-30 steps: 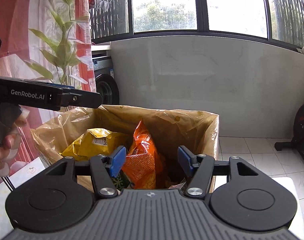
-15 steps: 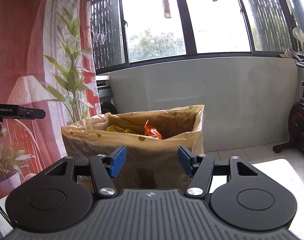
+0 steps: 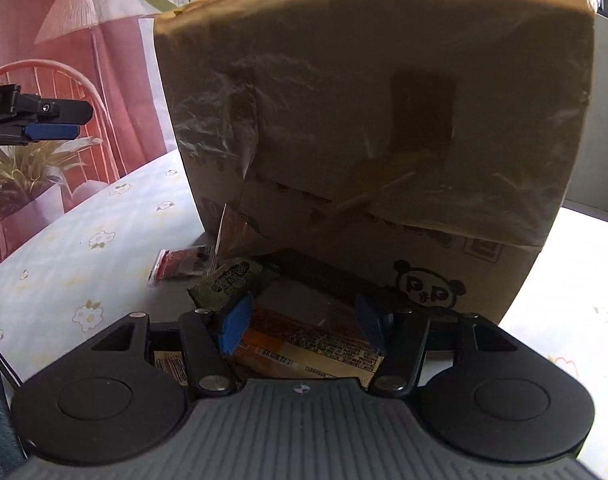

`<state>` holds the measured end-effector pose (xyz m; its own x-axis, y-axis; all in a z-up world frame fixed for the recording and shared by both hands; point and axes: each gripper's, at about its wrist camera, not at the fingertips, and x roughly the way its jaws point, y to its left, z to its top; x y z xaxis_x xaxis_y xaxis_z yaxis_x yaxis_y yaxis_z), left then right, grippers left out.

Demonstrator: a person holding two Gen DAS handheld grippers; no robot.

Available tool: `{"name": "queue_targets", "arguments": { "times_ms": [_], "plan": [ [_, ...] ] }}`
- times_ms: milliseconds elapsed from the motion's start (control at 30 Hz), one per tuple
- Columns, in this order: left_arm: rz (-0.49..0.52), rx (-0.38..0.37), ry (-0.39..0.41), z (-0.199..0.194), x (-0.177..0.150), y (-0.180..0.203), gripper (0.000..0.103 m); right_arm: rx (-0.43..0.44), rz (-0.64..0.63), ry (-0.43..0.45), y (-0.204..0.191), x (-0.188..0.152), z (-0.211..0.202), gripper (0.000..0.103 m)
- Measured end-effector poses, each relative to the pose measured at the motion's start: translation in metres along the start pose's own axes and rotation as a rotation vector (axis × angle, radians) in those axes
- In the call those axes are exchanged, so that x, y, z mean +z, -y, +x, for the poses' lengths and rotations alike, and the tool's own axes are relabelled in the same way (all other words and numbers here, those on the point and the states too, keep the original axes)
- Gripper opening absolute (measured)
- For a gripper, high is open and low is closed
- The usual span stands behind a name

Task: Organize snacks
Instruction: 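Grasp an orange-labelled snack bar with the right tool while the left tool grasps a gold foil packet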

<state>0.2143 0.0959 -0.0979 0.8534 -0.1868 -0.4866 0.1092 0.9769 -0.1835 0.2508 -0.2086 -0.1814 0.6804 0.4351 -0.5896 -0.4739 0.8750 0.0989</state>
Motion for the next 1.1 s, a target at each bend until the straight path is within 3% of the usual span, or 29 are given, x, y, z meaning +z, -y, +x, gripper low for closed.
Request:
{"name": "queue_targets", "arguments": {
  "times_ms": [100,300,467,800,900,933,1100],
  "plan": [
    [-0.013,-0.001,-0.02,0.003,-0.004,-0.006,0.081,0.029,0.036,-0.058,0.005,-0.002,0.01,0.061],
    [-0.035,0.001,-0.066,0.008,-0.019,-0.012,0.081,0.043,0.104,-0.059,0.013,-0.022,-0.01,0.061],
    [-0.042,-0.04,-0.105,0.013,-0.031,-0.006,0.073,0.023,0.138,-0.168,0.013,-0.046,-0.016,0.061],
    [-0.002,-0.086,-0.144,0.018,-0.046,0.016,0.072,-0.03,0.059,-0.076,0.001,-0.031,-0.005,0.06],
    [0.009,-0.092,-0.157,0.018,-0.053,0.023,0.072,-0.041,0.038,-0.081,0.001,-0.03,0.007,0.05],
    [0.011,-0.096,-0.162,0.017,-0.055,0.025,0.072,-0.039,0.036,-0.087,0.001,-0.032,0.009,0.042],
    [0.031,-0.109,-0.2,0.023,-0.065,0.036,0.072,-0.048,0.034,-0.057,0.0,-0.048,-0.005,0.04]
  ]
}}
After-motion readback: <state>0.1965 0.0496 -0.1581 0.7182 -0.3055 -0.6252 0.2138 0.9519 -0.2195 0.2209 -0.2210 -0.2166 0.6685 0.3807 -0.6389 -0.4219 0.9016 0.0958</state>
